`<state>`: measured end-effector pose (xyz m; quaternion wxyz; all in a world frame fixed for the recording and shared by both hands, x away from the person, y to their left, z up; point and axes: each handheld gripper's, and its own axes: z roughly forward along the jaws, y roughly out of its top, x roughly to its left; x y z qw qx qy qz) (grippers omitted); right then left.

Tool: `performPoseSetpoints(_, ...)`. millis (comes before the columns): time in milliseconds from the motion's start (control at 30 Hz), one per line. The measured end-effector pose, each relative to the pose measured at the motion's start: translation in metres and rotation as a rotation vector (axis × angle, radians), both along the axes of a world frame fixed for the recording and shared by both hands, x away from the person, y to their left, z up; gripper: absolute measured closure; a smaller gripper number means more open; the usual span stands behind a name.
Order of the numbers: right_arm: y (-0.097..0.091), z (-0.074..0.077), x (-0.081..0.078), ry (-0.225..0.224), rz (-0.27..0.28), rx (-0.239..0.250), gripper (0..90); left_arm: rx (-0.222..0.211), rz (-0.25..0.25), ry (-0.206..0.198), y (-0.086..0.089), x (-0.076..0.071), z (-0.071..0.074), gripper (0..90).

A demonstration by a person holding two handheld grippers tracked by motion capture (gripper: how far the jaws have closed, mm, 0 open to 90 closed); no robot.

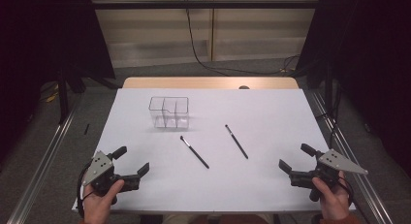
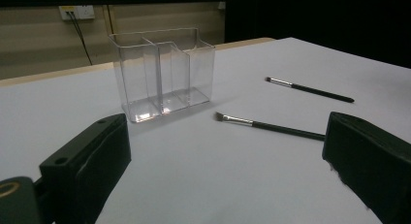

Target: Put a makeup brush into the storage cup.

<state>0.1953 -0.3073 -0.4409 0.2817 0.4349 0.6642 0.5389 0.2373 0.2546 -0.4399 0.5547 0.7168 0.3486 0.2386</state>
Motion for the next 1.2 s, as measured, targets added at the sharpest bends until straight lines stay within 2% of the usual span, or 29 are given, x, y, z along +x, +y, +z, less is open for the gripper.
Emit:
performPoseSetpoints(333, -0.001, -0.001, 0.001, 0.007, 0.003, 0.006, 0.0, 0.012, -0.003, 0.025, 0.001, 0.004, 0.0, 3.3)
performPoseSetpoints(500, -0.001, -0.001, 0.002, 0.012, 0.008, 0.007, 0.0, 0.012, -0.013, 0.022, -0.001, 0.003, 0.001, 3.2)
performPoseSetpoints(700, -0.001, -0.001, 0.001, 0.009, 0.015, 0.008, 0.0, 0.028, -0.051, 0.013, -0.006, 0.004, 0.002, 3.2)
performPoseSetpoints(933, 0.002, 0.001, -0.001, 0.012, 0.029, 0.005, 0.0, 0.049, -0.085, -0.016, -0.016, 0.005, 0.007, 3.0)
performPoseSetpoints(1200, 0.003, 0.0, 0.002, 0.018, 0.033, -0.008, 0.0, 0.065, -0.124, -0.008, -0.03, 0.016, 0.011, 3.0)
